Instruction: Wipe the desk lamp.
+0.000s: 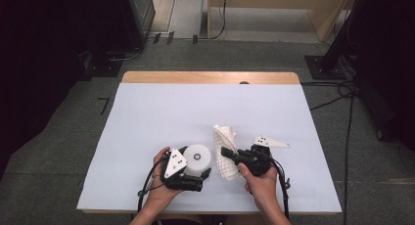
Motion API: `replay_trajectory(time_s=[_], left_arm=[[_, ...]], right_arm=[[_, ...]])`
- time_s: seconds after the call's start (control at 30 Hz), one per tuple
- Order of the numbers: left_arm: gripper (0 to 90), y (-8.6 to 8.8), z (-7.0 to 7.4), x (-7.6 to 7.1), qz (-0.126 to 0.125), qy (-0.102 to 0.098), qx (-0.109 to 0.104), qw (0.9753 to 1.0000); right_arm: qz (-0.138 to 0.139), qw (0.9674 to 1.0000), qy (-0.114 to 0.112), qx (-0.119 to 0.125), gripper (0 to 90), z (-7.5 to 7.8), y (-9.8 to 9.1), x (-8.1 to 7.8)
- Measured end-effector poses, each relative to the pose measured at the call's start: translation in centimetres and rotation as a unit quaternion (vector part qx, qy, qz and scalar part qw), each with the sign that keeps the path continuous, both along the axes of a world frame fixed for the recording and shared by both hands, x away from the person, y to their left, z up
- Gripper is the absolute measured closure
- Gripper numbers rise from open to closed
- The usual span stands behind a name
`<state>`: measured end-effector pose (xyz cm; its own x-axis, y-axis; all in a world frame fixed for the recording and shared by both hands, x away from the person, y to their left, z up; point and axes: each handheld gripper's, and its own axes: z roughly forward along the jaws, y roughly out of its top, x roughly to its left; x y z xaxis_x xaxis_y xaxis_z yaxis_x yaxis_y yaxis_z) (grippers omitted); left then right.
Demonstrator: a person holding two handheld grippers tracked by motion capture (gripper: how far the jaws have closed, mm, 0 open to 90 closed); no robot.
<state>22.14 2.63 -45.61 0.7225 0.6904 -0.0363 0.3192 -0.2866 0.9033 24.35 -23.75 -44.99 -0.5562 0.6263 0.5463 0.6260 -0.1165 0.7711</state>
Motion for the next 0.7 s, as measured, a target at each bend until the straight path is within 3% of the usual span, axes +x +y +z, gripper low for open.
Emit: replay_trajectory(time_s=[0.1,0.17,0.27,0.43,0.57,0.7], left_arm=[[0.0,-0.7,-0.2,-0.4,0.034,0.005,0.008,0.9994],[0.0,-0.9,-0.4,-0.5,0.043,0.007,0.012,0.9990],[7.7,-0.9,-0.4,-0.7,0.048,-0.002,0.010,0.9988],[8.7,-0.4,-0.3,-0.3,0.039,0.006,0.001,0.9992],[8.8,0.3,0.2,-0.1,0.020,-0.014,-0.002,0.9997],[8.8,0.6,0.4,0.1,0.000,-0.010,-0.022,0.9997]], right_arm=[[-0.006,1.0000,0.003,-0.005,79.4,-0.3,-0.1,0.0],[-0.008,0.9999,0.003,-0.011,79.4,-0.5,0.0,0.1],[-0.005,0.9998,0.006,-0.020,79.3,-0.9,0.2,0.1],[0.002,0.9991,0.019,-0.038,79.3,-1.9,1.1,0.0],[-0.004,0.9973,0.028,-0.067,79.4,-2.7,1.9,-0.1],[0.011,0.9976,0.033,-0.061,79.4,-2.8,2.7,-0.3]])
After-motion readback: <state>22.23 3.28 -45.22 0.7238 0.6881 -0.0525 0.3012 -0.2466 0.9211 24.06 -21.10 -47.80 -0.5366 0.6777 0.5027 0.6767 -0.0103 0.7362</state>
